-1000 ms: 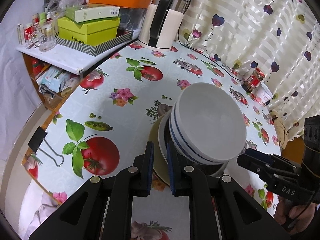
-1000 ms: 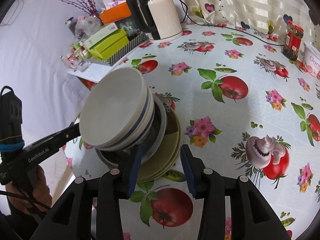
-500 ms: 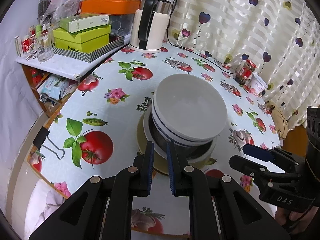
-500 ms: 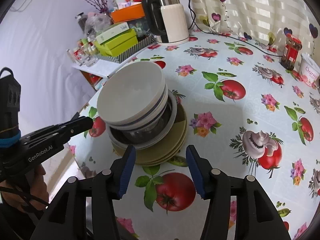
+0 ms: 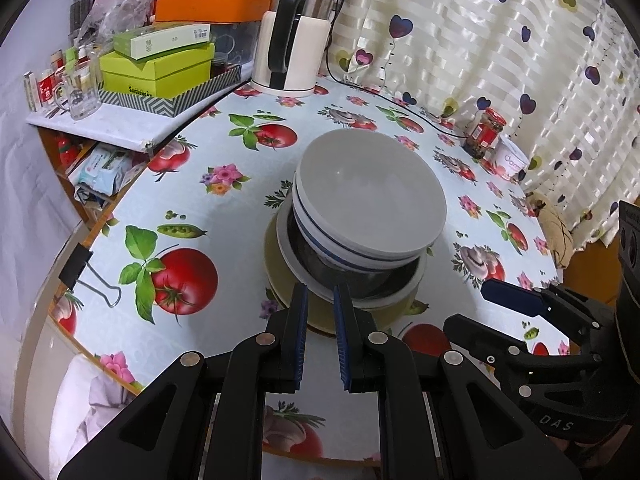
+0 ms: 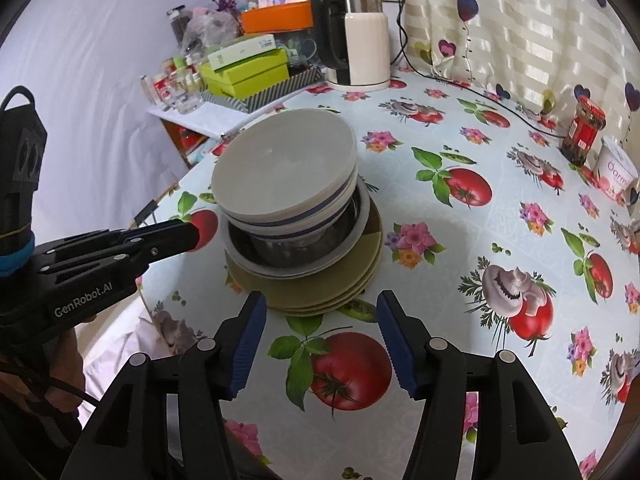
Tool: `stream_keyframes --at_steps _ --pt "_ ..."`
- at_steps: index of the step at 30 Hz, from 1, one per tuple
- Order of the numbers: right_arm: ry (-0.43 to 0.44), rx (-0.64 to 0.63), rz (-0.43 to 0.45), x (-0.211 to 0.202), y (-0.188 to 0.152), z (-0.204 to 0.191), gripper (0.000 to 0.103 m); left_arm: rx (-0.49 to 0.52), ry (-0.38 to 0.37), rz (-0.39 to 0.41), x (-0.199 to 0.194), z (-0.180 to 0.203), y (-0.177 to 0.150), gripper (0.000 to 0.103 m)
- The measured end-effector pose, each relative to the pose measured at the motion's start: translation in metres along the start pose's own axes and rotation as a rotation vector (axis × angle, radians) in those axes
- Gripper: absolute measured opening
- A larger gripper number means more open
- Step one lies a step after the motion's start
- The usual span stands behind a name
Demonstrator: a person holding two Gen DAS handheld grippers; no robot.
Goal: Organize plates and bowls
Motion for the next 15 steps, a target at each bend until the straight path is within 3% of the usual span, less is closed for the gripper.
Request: stream_keyframes --at_steps 15 --pt "0.004 -0.011 -0.013 0.0047 -0.0024 -0.0036 0.061 0.012 0.013 -0.021 0.0048 0.0031 -0.0031 0.014"
Point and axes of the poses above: each gripper's, at about its wrist camera, not at the fingertips, and x roughly the way its jaws point, z to its right, y to its top, the point moved 1 cm from there along x, roughly the way its jaws point, and after that the axes turned 3 degrees about z, right-handed, at the moved point
